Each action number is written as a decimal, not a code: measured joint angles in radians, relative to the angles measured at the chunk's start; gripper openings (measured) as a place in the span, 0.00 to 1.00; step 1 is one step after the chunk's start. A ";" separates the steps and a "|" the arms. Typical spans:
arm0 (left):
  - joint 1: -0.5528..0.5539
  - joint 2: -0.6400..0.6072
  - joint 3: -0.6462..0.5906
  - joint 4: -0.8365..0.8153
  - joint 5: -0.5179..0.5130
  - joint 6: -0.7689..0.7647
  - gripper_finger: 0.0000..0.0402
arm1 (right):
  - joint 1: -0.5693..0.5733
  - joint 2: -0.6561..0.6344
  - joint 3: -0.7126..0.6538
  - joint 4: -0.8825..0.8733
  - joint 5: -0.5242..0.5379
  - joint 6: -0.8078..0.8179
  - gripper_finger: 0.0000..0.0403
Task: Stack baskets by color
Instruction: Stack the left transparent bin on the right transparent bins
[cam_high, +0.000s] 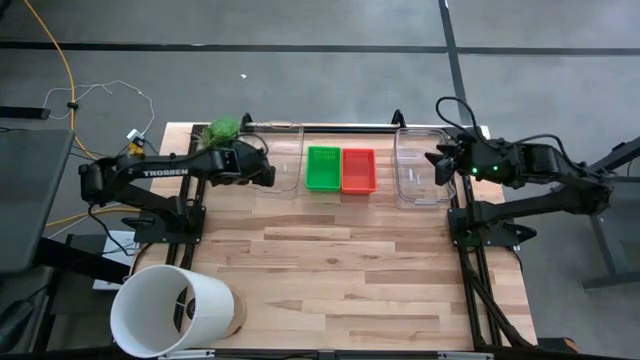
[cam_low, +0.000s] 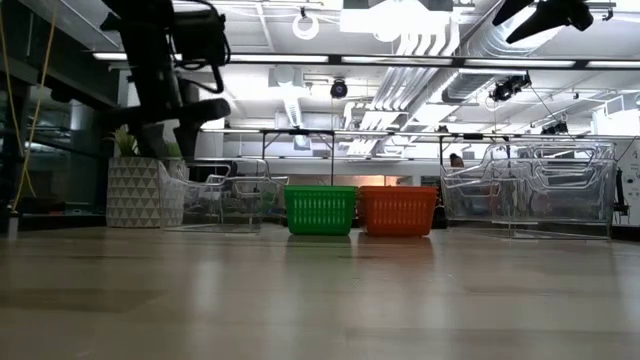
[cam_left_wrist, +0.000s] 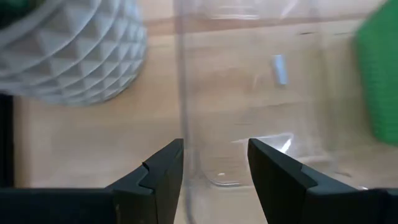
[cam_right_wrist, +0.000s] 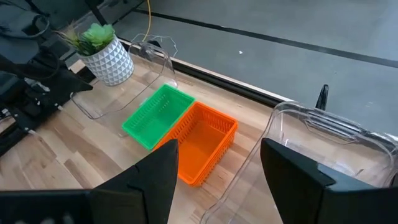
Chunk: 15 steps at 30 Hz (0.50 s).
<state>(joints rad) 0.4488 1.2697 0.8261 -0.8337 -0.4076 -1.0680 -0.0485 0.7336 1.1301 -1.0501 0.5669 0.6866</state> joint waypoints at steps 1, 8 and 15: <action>0.000 0.000 -0.012 0.001 -0.001 -0.019 0.41 | 0.000 0.004 0.000 0.000 0.000 0.007 0.53; 0.000 0.000 -0.061 0.048 -0.011 -0.055 0.41 | 0.000 0.039 0.000 0.001 -0.008 0.013 0.53; 0.017 0.000 -0.061 0.081 -0.033 -0.026 0.35 | 0.000 0.067 0.000 0.006 -0.020 0.014 0.53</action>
<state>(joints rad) 0.4655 1.2697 0.7647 -0.7526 -0.4409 -1.0939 -0.0486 0.8009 1.1301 -1.0436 0.5466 0.7002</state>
